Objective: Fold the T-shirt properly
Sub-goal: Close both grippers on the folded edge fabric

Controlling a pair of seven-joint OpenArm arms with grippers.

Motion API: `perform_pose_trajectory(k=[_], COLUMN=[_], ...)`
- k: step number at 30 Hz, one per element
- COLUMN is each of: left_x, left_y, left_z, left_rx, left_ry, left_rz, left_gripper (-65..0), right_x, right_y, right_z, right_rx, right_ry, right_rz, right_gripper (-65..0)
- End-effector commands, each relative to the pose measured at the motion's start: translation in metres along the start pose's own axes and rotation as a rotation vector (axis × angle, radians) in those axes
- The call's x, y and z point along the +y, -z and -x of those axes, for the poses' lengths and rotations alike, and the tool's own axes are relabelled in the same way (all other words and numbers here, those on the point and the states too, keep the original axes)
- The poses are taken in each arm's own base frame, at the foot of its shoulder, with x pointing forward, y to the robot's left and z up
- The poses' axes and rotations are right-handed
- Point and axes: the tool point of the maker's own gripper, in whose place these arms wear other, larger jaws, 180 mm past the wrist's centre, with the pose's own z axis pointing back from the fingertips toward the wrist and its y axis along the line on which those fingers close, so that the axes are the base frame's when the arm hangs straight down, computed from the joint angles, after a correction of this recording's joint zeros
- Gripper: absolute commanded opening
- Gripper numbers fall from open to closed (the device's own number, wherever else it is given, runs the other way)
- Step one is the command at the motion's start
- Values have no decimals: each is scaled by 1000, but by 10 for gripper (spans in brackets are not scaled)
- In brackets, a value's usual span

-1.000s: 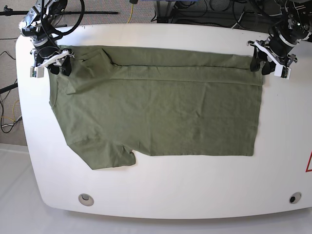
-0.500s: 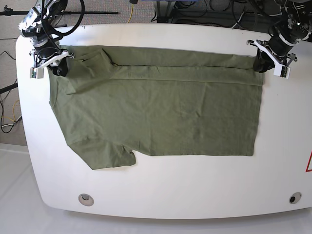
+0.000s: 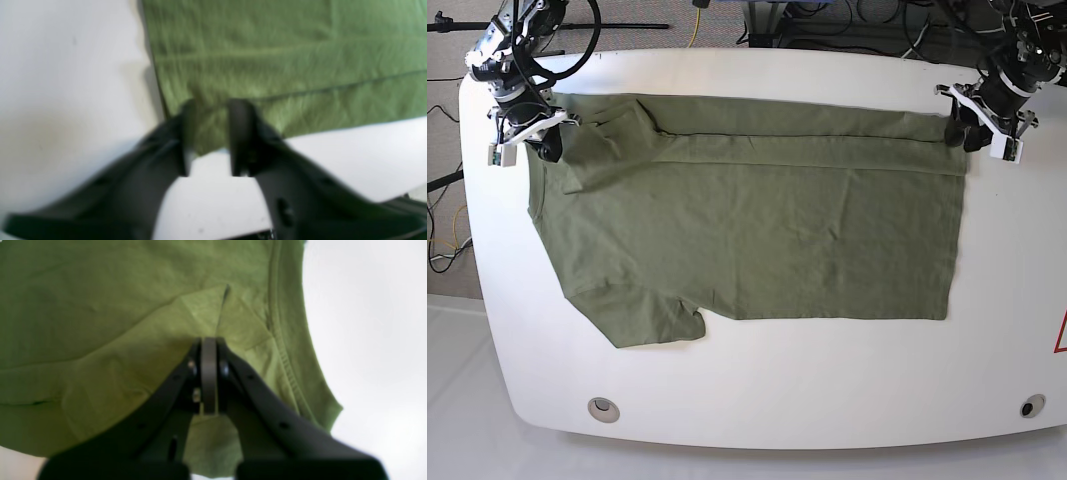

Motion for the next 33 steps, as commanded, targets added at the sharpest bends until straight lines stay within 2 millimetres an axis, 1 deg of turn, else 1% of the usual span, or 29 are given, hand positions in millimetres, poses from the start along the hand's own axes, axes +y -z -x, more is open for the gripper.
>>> perform_pose_trajectory(k=[1,8,10,18,20,22,24,26,28,33], left_x=[-3,-5,-6,-7,-8,-9,-10,-11,-14,-22], left_y=[-6,-9,-9,-10,-9,-9,-8,-6,-3,3], left_z=[-12,-13,-11,-9,-7,-6,-4,1,3,2], left_rx=[-45,-52,-56,-53,-41,-39,-28,-8,8,9], left_ry=[12,10,2,-1,4,4,4,0,-6,-26], left_rz=[10,14,17,20,20,24,29,33,39,52], left_gripper=[-394,-388,-372,-351,-378,-429,-500,-586,-650,-650], right_x=[-4,-7,-10,-14,-12,-12,-13,-13,-12,-9], right_y=[-5,-4,0,2,4,4,3,3,3,3], right_z=[-11,-7,-4,0,7,8,8,7,6,3], right_rx=[-38,-29,-30,-23,1,4,4,3,0,-4], right_ry=[-16,-1,15,29,30,30,28,26,23,15], right_rz=[3,5,3,5,-2,-1,1,1,1,-1], right_gripper=[-650,-650,-650,-650,-650,-650,-650,-650,-650,-650])
